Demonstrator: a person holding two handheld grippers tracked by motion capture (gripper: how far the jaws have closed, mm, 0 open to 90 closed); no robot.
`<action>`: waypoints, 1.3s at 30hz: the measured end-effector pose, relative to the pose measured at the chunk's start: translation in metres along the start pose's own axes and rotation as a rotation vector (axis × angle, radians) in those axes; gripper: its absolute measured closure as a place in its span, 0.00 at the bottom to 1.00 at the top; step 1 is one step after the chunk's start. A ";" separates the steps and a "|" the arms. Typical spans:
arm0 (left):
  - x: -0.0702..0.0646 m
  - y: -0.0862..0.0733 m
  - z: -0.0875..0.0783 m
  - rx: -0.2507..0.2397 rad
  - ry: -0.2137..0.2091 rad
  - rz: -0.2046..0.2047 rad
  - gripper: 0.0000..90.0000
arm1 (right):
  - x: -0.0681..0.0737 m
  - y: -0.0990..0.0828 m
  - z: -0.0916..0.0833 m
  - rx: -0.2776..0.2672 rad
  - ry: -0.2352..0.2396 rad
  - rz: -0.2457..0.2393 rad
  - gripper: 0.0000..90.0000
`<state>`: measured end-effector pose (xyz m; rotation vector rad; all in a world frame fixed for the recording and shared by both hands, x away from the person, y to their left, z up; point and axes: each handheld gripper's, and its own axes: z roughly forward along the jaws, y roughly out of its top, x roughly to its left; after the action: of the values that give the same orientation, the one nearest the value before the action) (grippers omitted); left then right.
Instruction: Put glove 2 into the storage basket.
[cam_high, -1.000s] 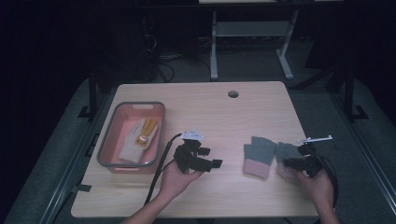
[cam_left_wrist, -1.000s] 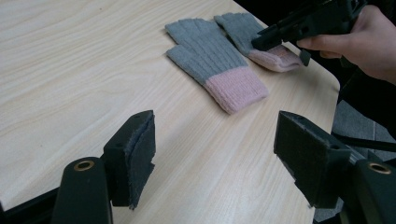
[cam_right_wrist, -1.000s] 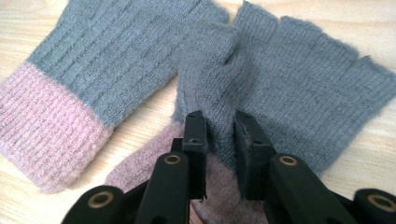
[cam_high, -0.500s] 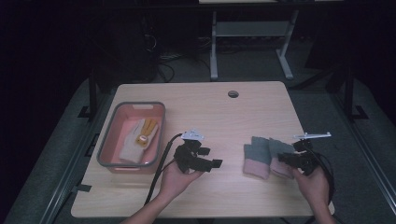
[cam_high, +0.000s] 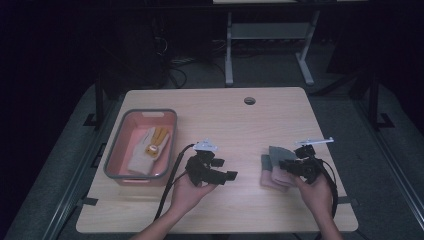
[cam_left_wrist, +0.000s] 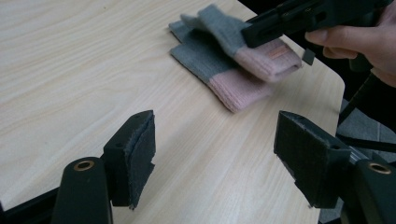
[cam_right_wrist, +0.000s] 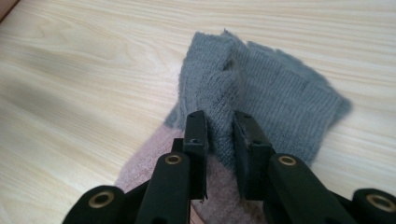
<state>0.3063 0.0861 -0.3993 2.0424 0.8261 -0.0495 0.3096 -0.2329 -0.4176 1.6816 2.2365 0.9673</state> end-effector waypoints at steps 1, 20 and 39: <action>0.000 0.000 0.000 -0.001 -0.001 -0.001 0.32 | 0.001 0.001 0.002 0.010 -0.002 0.002 0.85; 0.002 -0.003 0.009 0.016 -0.006 -0.018 0.32 | 0.009 0.003 0.026 0.048 -0.007 0.043 0.74; -0.010 0.012 0.064 0.040 -0.087 -0.094 0.35 | -0.017 0.002 0.008 0.015 0.033 0.079 0.50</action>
<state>0.3227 0.0276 -0.4256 2.0229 0.8718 -0.2077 0.3213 -0.2448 -0.4260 1.7860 2.2180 1.0061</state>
